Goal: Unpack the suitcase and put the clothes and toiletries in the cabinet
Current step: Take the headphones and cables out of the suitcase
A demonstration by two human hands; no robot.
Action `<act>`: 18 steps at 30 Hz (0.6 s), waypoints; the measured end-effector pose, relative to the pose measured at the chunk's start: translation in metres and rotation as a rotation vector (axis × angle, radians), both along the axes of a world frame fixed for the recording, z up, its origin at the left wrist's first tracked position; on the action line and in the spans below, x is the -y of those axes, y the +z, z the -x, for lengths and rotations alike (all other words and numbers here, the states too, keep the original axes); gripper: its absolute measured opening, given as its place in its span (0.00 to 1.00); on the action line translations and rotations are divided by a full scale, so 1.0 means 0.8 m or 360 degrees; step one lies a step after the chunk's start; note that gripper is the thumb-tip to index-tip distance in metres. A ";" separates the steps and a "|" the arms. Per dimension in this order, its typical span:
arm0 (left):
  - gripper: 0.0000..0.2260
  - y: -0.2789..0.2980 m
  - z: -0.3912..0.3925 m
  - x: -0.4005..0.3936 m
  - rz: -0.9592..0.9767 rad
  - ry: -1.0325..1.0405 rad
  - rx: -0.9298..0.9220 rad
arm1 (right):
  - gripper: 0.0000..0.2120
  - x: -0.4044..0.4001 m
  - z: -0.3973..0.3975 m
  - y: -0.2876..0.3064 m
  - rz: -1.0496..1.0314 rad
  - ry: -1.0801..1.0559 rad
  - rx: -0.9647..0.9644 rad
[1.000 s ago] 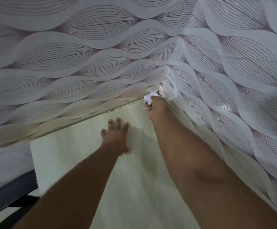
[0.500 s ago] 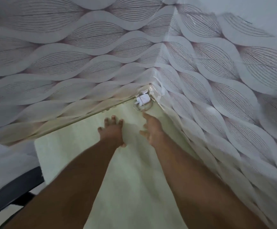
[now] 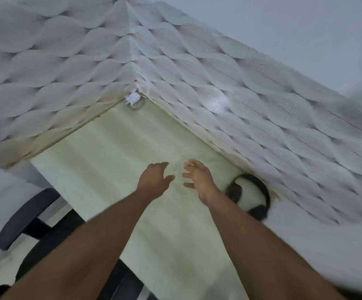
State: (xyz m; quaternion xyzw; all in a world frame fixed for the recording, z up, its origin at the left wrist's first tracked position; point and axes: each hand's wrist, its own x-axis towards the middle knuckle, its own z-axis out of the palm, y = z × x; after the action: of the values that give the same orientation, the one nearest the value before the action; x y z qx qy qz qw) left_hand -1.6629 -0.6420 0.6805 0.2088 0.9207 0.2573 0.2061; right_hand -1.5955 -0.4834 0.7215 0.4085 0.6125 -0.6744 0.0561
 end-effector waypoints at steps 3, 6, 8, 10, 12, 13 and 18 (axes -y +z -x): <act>0.29 0.020 -0.111 -0.036 -0.0063 -0.0208 -0.0018 | 0.18 -0.031 -0.126 0.022 -0.0055 -0.0109 -0.0082; 0.29 0.036 -0.228 -0.081 -0.0120 -0.0449 -0.0062 | 0.15 -0.065 -0.268 0.036 -0.0120 -0.0302 -0.0129; 0.29 0.042 -0.311 -0.112 -0.0124 -0.0628 -0.0084 | 0.15 -0.086 -0.376 0.040 -0.0133 -0.0471 -0.0148; 0.29 0.045 -0.398 -0.137 -0.0123 -0.0779 -0.0087 | 0.16 -0.098 -0.488 0.044 -0.0164 -0.0612 -0.0156; 0.29 0.049 -0.494 -0.163 -0.0157 -0.0922 -0.0091 | 0.17 -0.105 -0.605 0.049 -0.0212 -0.0735 -0.0163; 0.28 0.052 -0.543 -0.175 -0.0189 -0.1012 -0.0086 | 0.17 -0.107 -0.664 0.049 -0.0229 -0.0805 -0.0164; 0.31 0.074 -0.776 -0.230 -0.0229 -0.1534 -0.0036 | 0.15 -0.096 -0.933 0.057 -0.0284 -0.1301 -0.0107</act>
State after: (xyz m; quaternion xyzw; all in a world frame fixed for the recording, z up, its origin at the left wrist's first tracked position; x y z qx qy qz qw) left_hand -1.0418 -0.4583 0.7394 0.6279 0.7013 0.1932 0.2769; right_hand -0.8489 -0.4069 0.7668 0.5991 0.4575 -0.5983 -0.2719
